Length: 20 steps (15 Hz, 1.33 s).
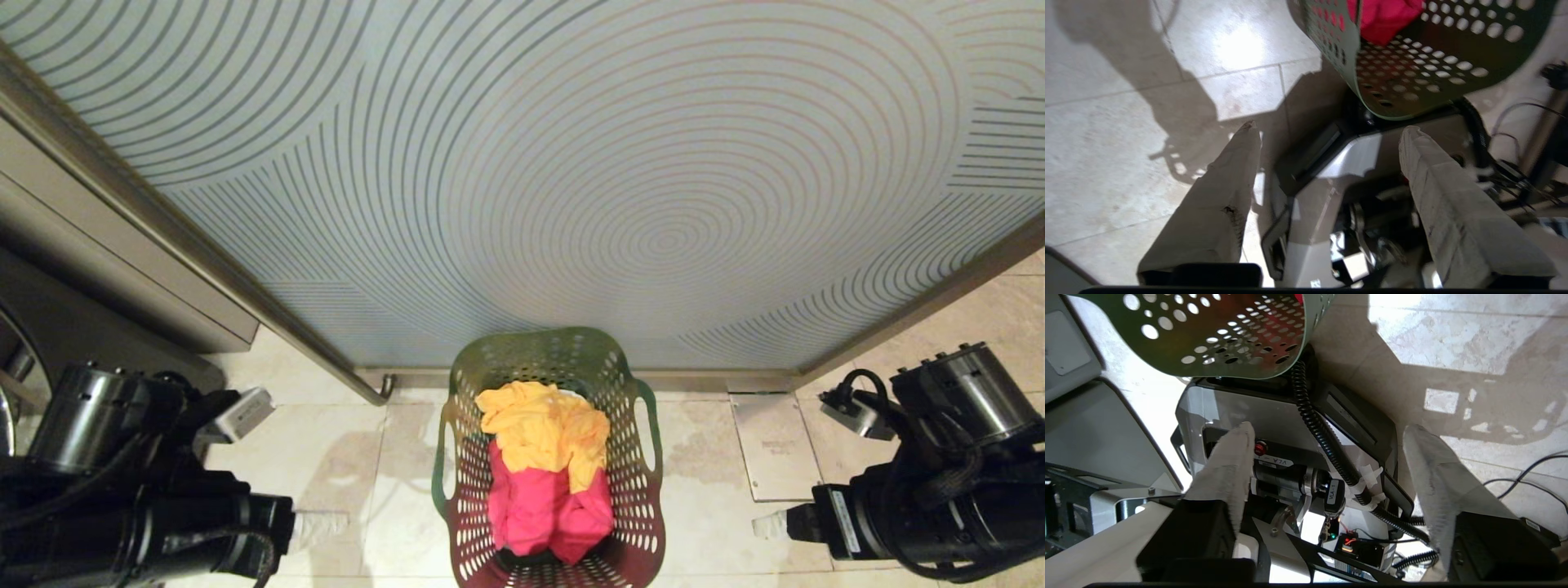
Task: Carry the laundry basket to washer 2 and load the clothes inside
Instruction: Pick up the clothes basket and put it beside the washing machine
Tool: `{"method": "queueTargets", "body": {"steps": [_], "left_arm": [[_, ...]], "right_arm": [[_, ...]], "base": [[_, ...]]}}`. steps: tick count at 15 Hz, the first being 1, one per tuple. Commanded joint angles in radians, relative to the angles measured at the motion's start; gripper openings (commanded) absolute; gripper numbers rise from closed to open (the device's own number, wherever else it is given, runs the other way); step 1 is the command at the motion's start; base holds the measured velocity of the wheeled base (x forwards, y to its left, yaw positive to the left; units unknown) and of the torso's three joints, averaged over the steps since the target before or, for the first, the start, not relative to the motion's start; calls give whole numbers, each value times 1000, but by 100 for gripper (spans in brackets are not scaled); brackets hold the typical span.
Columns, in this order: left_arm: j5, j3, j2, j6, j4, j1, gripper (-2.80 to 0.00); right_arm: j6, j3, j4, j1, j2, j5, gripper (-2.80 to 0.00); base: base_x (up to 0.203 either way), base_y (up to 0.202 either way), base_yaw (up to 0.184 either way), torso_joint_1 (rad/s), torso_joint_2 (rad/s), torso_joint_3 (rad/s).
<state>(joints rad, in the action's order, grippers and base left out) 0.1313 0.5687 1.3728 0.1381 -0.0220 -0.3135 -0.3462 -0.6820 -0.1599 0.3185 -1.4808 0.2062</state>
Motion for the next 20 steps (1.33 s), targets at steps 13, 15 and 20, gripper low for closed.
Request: {"method": "queueTargets", "body": {"steps": [13,15,20], "left_arm": [[-139,13,343,158,277,-243,0],[-142,42,383,187,279,-277,0],[-202,104,513,216,414,-295,0]], "right_arm": [[-1,-116,56,-7,-279,-49,0],[-1,-168,80,-7,-324,-65,0],[-2,-180,77,-3,-329,-68,0]], "base": [[0,0,0,0,0,0],[0,0,0,0,0,0],[0,0,0,0,0,0]]}}
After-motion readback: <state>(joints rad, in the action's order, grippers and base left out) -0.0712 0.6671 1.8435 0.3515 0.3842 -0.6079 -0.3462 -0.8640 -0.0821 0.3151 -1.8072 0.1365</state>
